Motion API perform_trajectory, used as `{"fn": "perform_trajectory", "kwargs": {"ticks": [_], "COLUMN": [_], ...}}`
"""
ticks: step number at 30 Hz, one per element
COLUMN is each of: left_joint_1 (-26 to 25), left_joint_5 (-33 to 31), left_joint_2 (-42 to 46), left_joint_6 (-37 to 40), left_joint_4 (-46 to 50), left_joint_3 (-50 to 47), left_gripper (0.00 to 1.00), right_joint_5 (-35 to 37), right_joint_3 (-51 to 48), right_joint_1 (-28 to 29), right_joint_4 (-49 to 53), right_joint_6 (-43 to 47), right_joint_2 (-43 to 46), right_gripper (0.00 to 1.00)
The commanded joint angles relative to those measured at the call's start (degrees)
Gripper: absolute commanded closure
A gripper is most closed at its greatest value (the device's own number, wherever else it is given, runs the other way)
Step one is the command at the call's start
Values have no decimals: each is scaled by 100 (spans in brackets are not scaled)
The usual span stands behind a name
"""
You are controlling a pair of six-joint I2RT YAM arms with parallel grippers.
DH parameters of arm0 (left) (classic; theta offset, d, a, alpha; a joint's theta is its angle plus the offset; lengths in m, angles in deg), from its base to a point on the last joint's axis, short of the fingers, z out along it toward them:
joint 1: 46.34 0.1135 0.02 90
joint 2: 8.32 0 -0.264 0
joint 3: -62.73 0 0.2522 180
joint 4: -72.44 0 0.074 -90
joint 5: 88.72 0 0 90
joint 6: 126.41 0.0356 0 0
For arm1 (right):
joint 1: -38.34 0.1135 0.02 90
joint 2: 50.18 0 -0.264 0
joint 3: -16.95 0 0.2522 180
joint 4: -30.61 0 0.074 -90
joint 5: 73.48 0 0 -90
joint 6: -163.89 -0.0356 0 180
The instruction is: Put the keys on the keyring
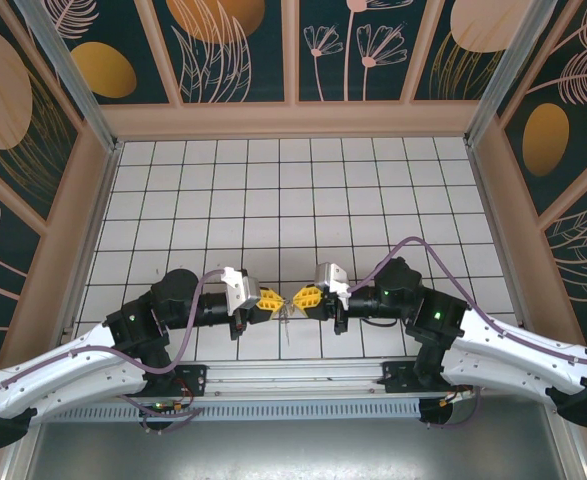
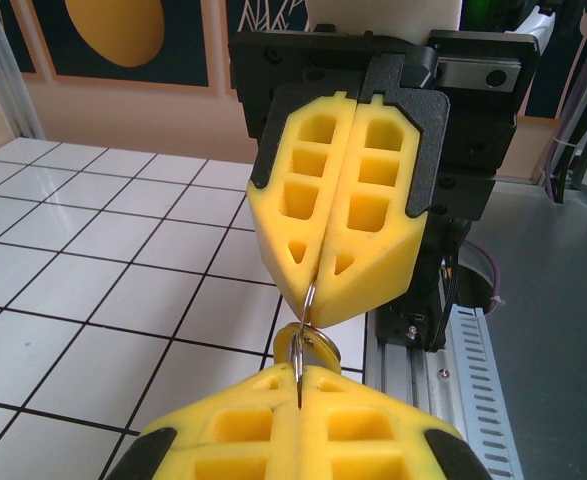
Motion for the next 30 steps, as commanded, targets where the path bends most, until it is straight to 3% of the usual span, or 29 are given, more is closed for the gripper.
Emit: {"fn": "perform_trajectory", "kwargs": {"ticks": [1,30], "left_joint_1": [9,5], "left_joint_5": [102,88], "left_joint_2": [93,86], "left_joint_6": [44,50], "left_joint_4": [-296,-300], "left_joint_3": [-6,-4], "left_gripper": [100,100], "right_joint_5": [127,-65], "right_joint_3": [-50,-116], "right_joint_1": [-44,-39], "right_joint_4": [-136,-217], "right_joint_6": [10,-4], "right_joint_2": [81,11], "right_gripper": [100,100]}}
